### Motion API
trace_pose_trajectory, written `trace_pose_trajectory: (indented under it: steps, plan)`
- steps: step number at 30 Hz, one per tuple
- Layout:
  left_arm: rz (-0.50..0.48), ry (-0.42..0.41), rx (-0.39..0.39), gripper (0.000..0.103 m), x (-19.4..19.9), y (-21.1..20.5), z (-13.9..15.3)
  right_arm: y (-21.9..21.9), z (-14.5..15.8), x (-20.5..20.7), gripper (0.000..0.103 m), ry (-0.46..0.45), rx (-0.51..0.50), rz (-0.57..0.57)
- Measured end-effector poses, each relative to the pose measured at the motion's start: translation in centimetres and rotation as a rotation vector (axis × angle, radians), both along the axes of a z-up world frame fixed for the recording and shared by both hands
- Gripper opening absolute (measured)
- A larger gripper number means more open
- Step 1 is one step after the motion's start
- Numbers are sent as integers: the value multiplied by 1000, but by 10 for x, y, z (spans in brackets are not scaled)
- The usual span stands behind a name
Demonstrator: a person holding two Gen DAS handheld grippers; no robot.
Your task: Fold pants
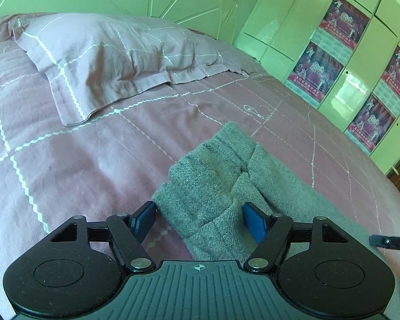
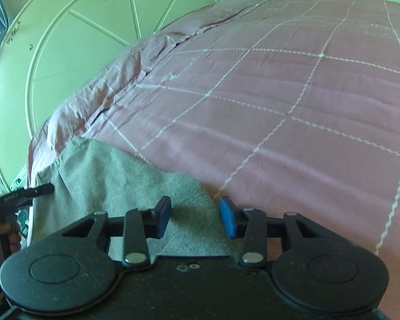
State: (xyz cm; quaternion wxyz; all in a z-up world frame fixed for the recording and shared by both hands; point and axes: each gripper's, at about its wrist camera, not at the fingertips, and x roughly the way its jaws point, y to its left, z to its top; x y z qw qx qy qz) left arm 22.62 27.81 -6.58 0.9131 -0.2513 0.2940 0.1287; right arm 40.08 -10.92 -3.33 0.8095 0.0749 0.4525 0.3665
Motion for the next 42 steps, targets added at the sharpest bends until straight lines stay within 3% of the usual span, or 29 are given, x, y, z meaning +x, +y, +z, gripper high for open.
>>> trace_pose_trajectory:
  steps: [4, 12, 16, 20, 22, 24, 26, 28, 29, 31, 36, 39, 42]
  plan:
    - [-2, -4, 10, 68, 1, -1, 0, -3, 6, -6, 28, 14, 107, 53]
    - [9, -6, 36, 66, -2, -5, 3, 24, -3, 8, 29, 37, 74, 40]
    - [-2, -6, 55, 55, -7, -8, 5, 42, 4, -12, 4, -98, -81, 75]
    - [-15, -49, 79, 41, -10, -9, 12, 47, 23, -19, 0, -223, -164, 12]
    - [-23, -73, 94, 41, -12, -8, 18, 48, 29, -18, 0, -233, -171, 0]
    - [-29, -48, 119, 41, -9, -9, 13, 53, 16, -16, 0, -217, -223, -4]
    - [-28, -19, 96, 51, -7, -4, 0, 56, -11, -14, 3, -169, -257, -19]
    - [-23, -22, 47, 61, -10, 4, -3, 52, -8, -14, 7, -162, -229, -71]
    - [-11, -24, 37, 77, -14, 7, -1, 45, -1, -16, 13, -152, -194, -113]
    - [32, -10, 93, 95, -23, 8, 7, 20, 19, -27, 16, -177, -123, -214]
    - [30, -34, 148, 96, -44, 1, 22, -84, 60, -91, 21, -225, 23, -423]
    - [19, -66, 200, 97, -51, -15, 31, -168, 74, -154, 40, -251, 83, -643]
    - [-28, -92, 255, 99, -52, -39, 40, -255, 78, -234, 41, -272, 166, -924]
